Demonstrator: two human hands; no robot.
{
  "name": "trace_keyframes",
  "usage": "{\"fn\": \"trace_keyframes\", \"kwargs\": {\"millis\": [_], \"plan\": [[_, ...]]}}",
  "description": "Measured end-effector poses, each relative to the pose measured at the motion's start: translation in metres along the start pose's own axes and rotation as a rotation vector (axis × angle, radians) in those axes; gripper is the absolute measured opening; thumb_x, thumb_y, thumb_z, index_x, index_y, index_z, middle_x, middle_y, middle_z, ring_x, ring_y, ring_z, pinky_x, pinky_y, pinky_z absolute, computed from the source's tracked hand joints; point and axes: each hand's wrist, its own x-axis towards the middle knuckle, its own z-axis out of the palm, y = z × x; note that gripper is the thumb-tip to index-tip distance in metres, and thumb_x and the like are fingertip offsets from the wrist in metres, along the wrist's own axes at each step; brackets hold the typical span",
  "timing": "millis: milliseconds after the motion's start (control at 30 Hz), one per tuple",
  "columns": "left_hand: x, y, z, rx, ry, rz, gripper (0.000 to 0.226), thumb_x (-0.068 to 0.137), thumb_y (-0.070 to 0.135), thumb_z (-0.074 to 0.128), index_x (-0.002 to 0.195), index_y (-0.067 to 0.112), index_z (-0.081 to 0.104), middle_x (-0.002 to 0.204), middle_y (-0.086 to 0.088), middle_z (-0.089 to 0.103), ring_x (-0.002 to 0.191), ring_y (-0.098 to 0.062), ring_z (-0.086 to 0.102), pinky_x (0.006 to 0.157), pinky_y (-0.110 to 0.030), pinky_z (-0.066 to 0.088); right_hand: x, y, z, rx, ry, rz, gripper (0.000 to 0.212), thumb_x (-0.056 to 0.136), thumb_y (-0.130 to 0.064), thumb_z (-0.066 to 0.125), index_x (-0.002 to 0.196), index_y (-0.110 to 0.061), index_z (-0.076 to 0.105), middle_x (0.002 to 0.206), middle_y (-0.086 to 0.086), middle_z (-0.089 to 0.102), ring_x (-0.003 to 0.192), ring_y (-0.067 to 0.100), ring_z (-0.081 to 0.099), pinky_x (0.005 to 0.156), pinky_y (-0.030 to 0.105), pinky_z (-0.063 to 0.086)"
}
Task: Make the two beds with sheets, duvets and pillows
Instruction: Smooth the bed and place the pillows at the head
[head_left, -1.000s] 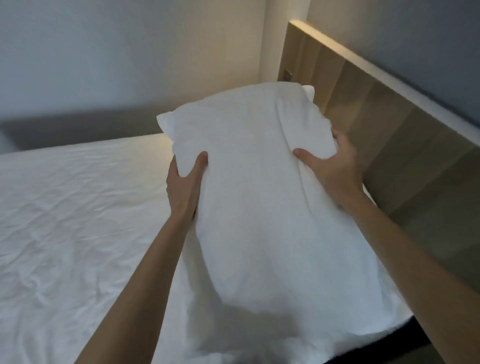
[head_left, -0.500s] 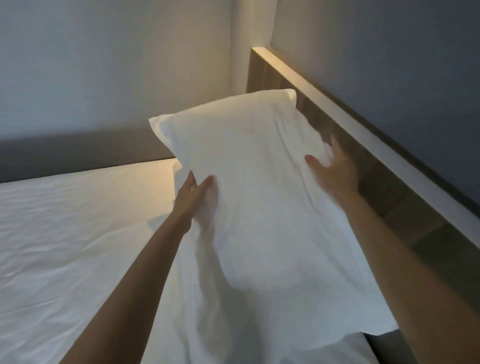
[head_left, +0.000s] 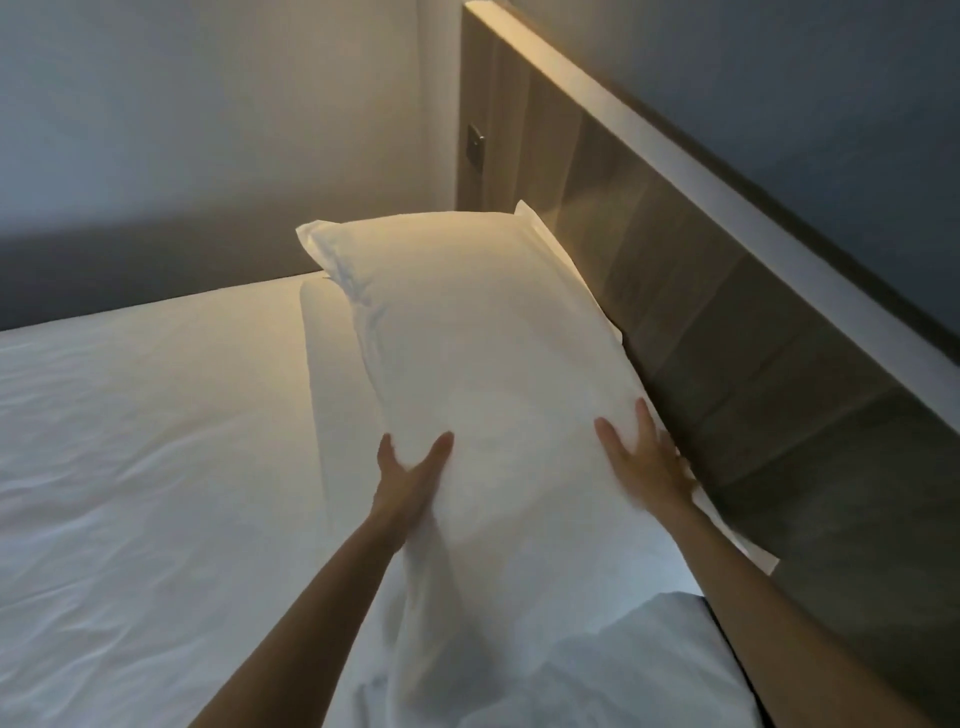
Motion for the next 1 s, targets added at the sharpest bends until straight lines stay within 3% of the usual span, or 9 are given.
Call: {"fn": "trace_keyframes", "kwargs": {"millis": [100,200,267,400,500,600,667,833,1000], "plan": [[-0.001,0.002,0.005,-0.061,0.091,0.035,0.094,0.075,0.061,0.073,0.144,0.009,0.035,0.138,-0.011,0.051,0.123,-0.033,0.052,0.104,-0.041,0.042,-0.009,-0.005,0.001,0.006,0.004,-0.042,0.085,0.077,-0.085,0.018,0.151,-0.047,-0.001,0.162,0.005,0.005,0.145,0.041,0.012,0.114,0.064,0.007],[-0.008,0.021,0.007,-0.004,0.191,0.26,0.056,0.085,0.048,0.067,0.123,0.009,0.053,0.115,-0.01,0.063,0.108,-0.031,0.06,0.095,-0.043,0.049,-0.02,-0.02,-0.006,0.043,0.031,-0.148,0.08,0.078,-0.081,0.015,0.15,-0.049,0.002,0.163,0.001,0.003,0.147,0.037,0.007,0.114,0.066,0.005],[-0.022,0.044,0.008,0.019,0.257,0.455,0.029,0.095,0.035,0.056,0.102,0.007,0.053,0.089,-0.005,0.061,0.086,-0.024,0.059,0.082,-0.039,0.05,-0.03,-0.034,-0.017,0.089,0.065,-0.238,0.076,0.081,-0.078,0.013,0.151,-0.049,0.003,0.164,-0.003,0.003,0.149,0.033,0.005,0.113,0.067,0.001],[-0.054,0.066,-0.009,-0.046,0.434,0.702,0.017,0.099,0.027,0.05,0.09,0.012,0.048,0.068,0.007,0.05,0.062,-0.005,0.046,0.061,-0.024,0.038,-0.054,-0.054,-0.026,0.147,0.108,-0.415,0.065,0.087,-0.073,0.016,0.149,-0.053,0.008,0.163,-0.013,0.001,0.15,0.025,-0.002,0.112,0.065,-0.006],[-0.044,0.019,-0.042,0.034,0.518,0.556,0.019,0.101,0.03,0.046,0.109,0.014,0.052,0.082,0.0,0.06,0.079,-0.019,0.055,0.069,-0.031,0.04,-0.067,-0.048,0.007,0.009,-0.038,-0.452,0.062,0.088,-0.073,0.016,0.146,-0.059,0.002,0.162,-0.018,-0.007,0.149,0.025,-0.011,0.11,0.066,-0.01],[-0.016,-0.055,-0.075,0.277,0.324,0.104,0.042,0.103,0.03,0.032,0.141,0.014,0.037,0.128,-0.019,0.056,0.113,-0.039,0.054,0.095,-0.044,0.043,-0.069,-0.035,0.039,-0.098,-0.142,-0.383,0.068,0.085,-0.077,0.021,0.145,-0.06,-0.005,0.16,-0.019,-0.015,0.148,0.032,-0.015,0.11,0.069,-0.005],[-0.008,-0.074,-0.089,0.289,0.265,-0.03,0.051,0.103,0.033,0.03,0.151,0.017,0.023,0.142,-0.023,0.045,0.123,-0.042,0.047,0.104,-0.05,0.039,-0.066,-0.037,0.042,-0.114,-0.153,-0.375,0.07,0.086,-0.076,0.029,0.146,-0.059,-0.003,0.16,-0.016,-0.016,0.147,0.036,-0.013,0.112,0.066,0.0],[-0.01,-0.046,-0.097,0.219,0.258,0.149,0.068,0.098,0.054,0.038,0.155,0.025,0.015,0.149,-0.019,0.04,0.129,-0.04,0.046,0.105,-0.049,0.04,-0.05,-0.048,0.03,0.087,-0.077,-0.23,0.082,0.083,-0.077,0.043,0.15,-0.048,0.005,0.162,0.003,0.001,0.144,0.041,0.015,0.114,0.06,0.019],[0.02,0.004,-0.085,0.25,0.157,0.243,0.091,0.078,0.079,0.047,0.153,0.037,0.017,0.153,-0.007,0.038,0.135,-0.034,0.041,0.112,-0.048,0.032,-0.017,-0.06,0.023,0.37,-0.07,-0.088,0.111,0.065,-0.084,0.057,0.149,-0.046,-0.005,0.159,0.007,0.018,0.14,0.039,0.028,0.112,0.058,0.028]]}}
